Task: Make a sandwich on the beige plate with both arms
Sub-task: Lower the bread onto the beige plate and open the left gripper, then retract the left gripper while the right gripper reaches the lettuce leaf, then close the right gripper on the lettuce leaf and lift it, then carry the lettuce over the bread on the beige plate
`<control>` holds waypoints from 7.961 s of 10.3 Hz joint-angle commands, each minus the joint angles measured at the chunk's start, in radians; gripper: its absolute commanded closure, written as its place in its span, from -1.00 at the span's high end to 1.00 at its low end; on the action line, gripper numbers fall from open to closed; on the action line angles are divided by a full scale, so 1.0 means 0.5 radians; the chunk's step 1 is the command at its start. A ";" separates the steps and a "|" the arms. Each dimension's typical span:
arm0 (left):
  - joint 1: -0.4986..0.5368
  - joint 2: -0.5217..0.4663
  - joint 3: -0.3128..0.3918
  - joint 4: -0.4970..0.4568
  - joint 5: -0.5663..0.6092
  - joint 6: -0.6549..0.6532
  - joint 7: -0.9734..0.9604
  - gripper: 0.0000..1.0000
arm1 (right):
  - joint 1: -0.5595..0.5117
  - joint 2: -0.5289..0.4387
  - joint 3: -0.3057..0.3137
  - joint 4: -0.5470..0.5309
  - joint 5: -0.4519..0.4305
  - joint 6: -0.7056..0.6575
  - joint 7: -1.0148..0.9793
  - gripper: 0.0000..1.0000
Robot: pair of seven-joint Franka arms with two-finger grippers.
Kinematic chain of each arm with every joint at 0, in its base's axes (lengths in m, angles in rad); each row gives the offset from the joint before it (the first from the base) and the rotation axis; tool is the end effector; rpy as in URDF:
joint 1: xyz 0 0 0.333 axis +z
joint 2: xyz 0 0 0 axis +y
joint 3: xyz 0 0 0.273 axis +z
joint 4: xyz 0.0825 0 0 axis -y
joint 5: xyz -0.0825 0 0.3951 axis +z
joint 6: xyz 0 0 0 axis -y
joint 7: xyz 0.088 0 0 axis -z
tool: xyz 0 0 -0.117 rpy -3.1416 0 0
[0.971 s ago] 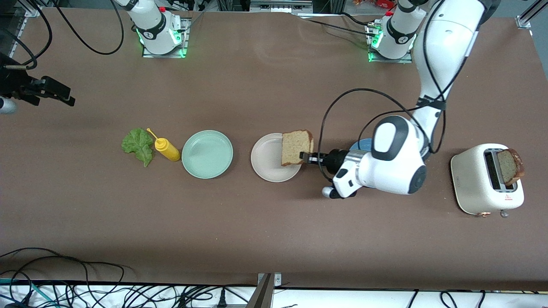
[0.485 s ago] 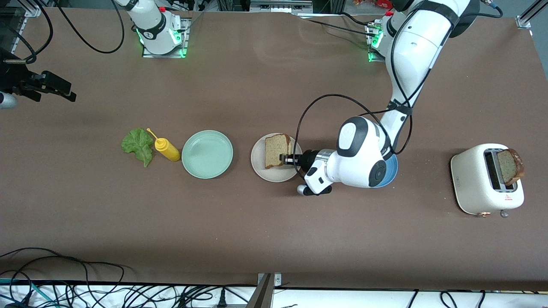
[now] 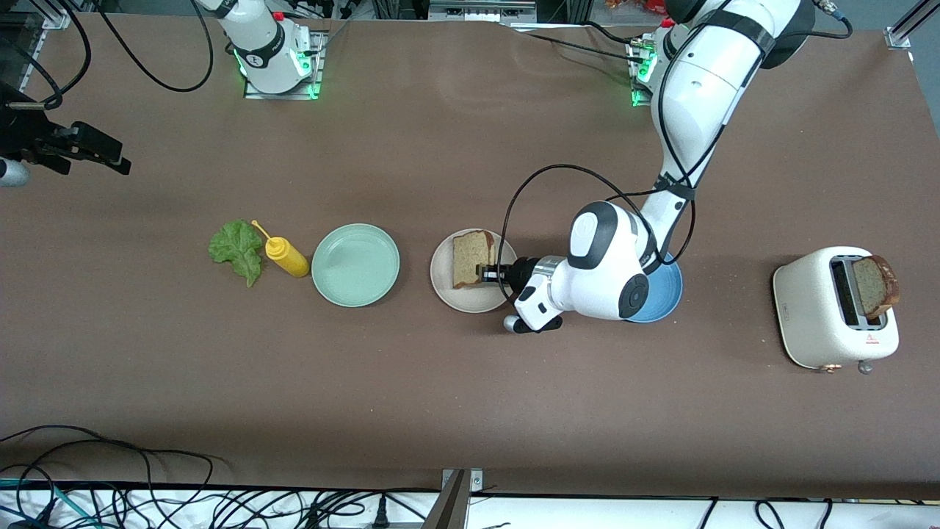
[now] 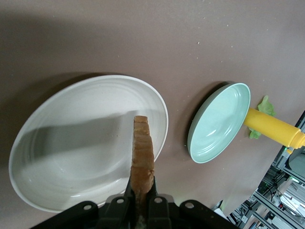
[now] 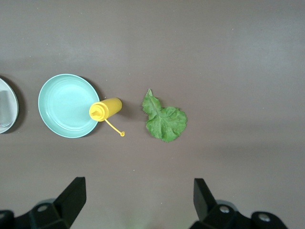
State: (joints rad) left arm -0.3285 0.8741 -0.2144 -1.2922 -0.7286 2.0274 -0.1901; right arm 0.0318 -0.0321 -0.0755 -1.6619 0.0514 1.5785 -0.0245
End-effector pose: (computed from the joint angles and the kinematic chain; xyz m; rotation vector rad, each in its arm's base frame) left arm 0.6104 -0.3837 0.1948 2.3922 0.1174 -0.5049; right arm 0.5546 -0.0188 0.5463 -3.0850 0.0321 0.0764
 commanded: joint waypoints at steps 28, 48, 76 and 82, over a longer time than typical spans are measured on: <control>0.479 -0.410 0.113 -0.005 1.211 -0.692 0.006 1.00 | -0.027 0.156 -0.134 -0.069 -0.127 0.070 0.018 1.00; 0.802 -1.032 0.262 -0.206 1.896 -0.923 0.392 1.00 | 0.056 0.957 -0.073 -1.011 0.023 1.730 -0.061 1.00; 0.436 -1.644 0.644 -0.594 1.414 -1.076 0.439 1.00 | 0.019 0.880 -0.085 0.237 0.023 0.292 -0.236 -1.00; 0.433 -1.638 0.640 -0.591 1.411 -1.070 0.439 1.00 | 0.332 0.898 0.221 0.449 0.017 0.187 0.710 -1.00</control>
State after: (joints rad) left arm -0.1085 0.0506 0.1013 -1.5998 -0.0052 1.4988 0.0088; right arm 0.1669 0.3983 0.0007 -1.4753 0.0577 1.6776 0.2123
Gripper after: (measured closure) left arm 0.000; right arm 0.877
